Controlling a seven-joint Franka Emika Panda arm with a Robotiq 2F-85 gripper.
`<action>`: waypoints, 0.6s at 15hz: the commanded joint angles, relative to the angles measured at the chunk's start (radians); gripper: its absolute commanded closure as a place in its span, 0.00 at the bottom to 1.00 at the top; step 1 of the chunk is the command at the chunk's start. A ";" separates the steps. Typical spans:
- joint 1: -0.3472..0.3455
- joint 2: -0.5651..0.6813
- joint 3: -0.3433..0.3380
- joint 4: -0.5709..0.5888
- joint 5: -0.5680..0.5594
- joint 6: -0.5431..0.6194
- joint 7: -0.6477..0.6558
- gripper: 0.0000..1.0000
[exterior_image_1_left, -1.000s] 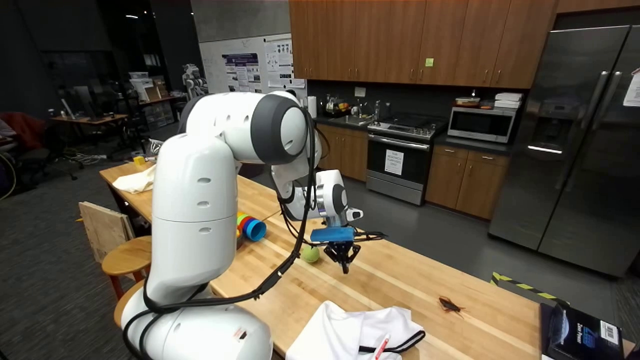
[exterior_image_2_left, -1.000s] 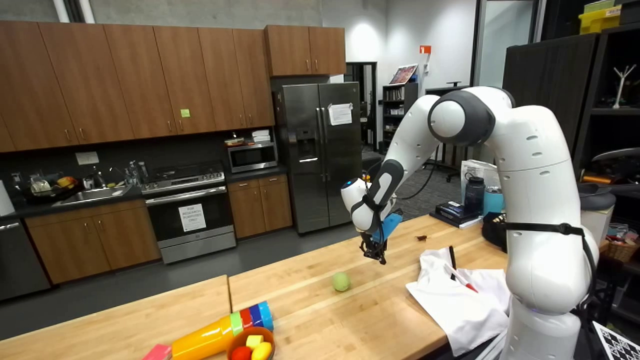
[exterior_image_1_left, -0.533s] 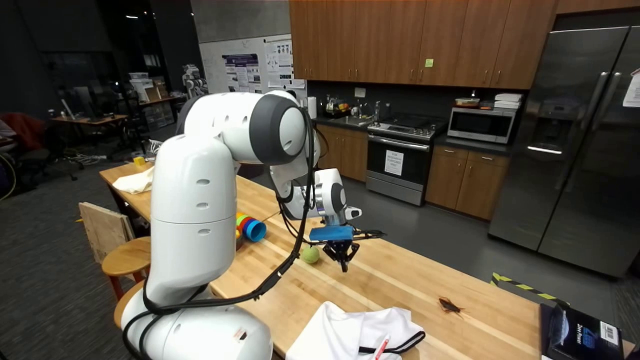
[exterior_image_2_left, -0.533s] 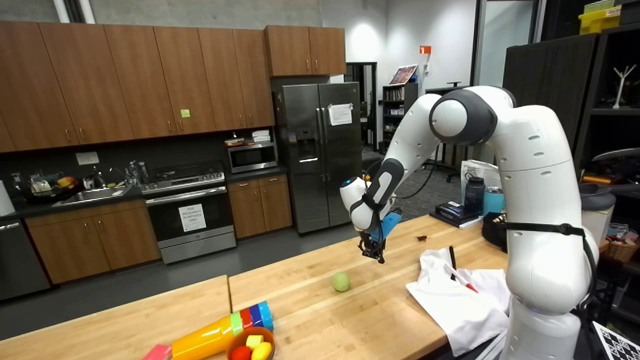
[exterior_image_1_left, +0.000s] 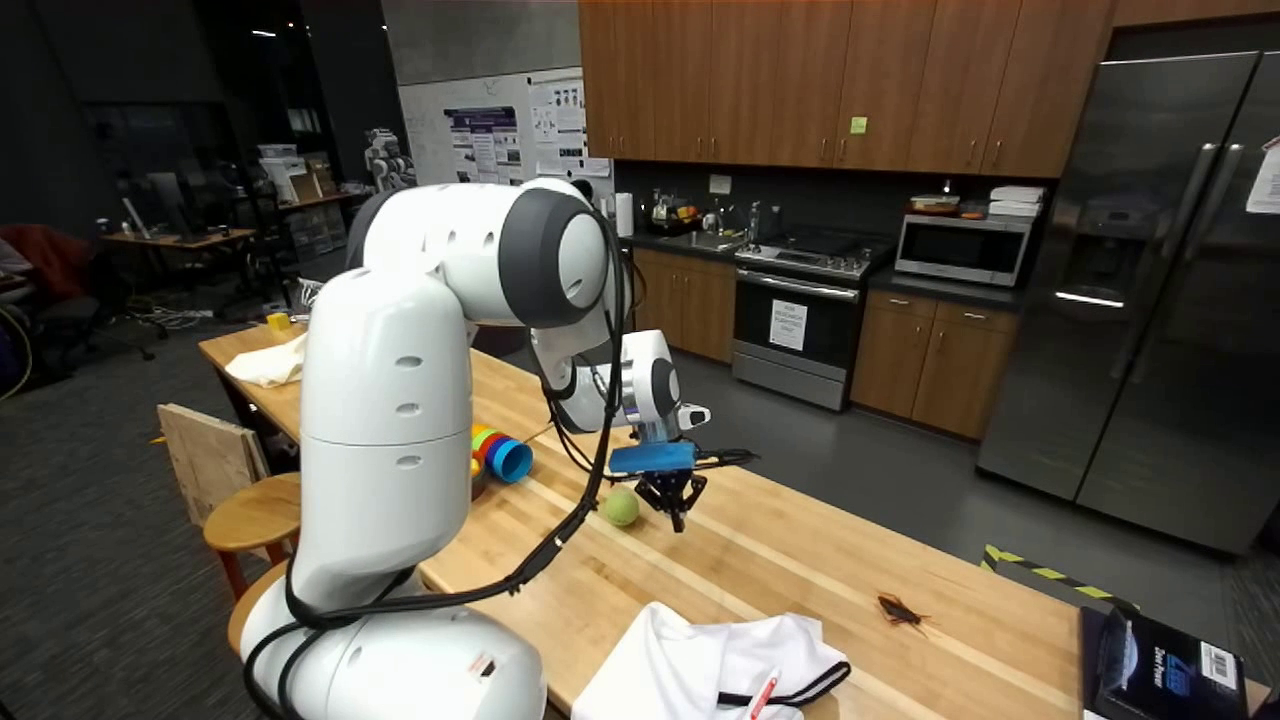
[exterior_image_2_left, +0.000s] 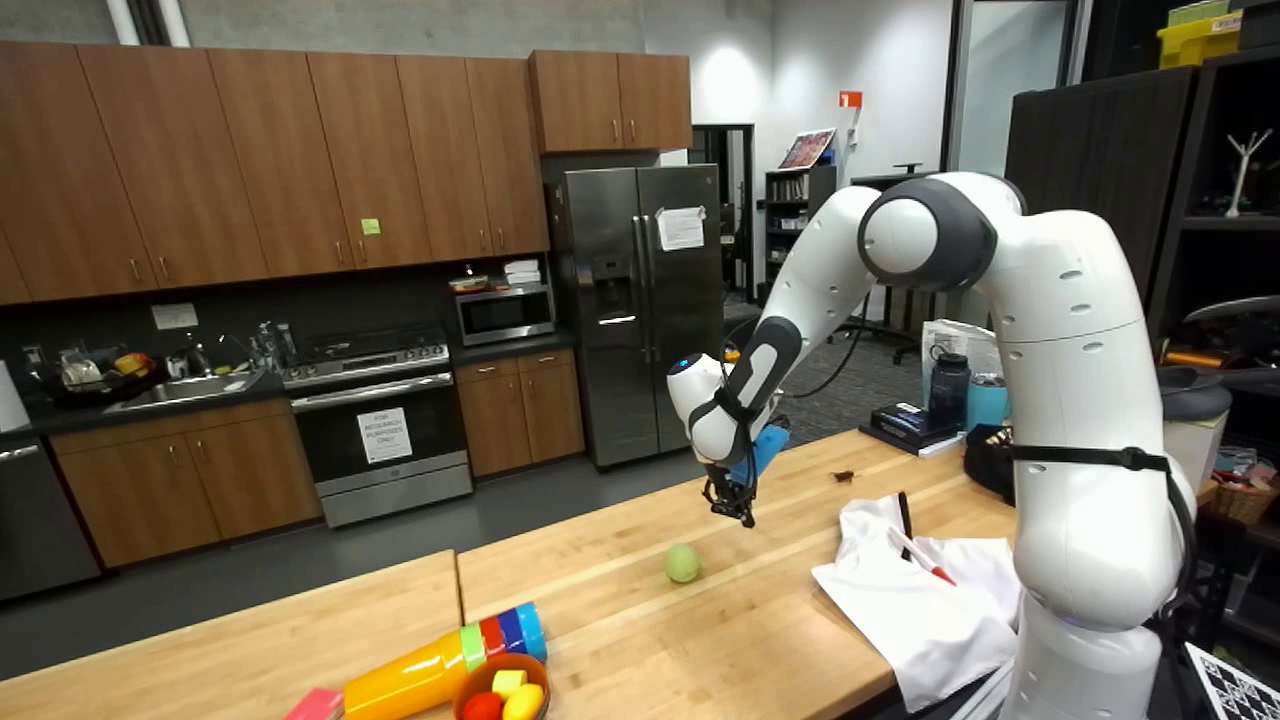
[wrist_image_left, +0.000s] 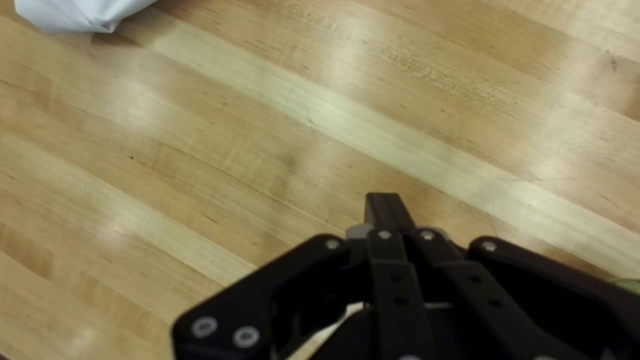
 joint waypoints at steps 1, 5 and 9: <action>0.013 0.010 0.019 0.034 -0.002 -0.018 -0.007 1.00; 0.033 0.058 0.053 0.097 0.015 -0.026 -0.028 1.00; 0.039 0.172 0.105 0.208 0.096 -0.043 -0.098 1.00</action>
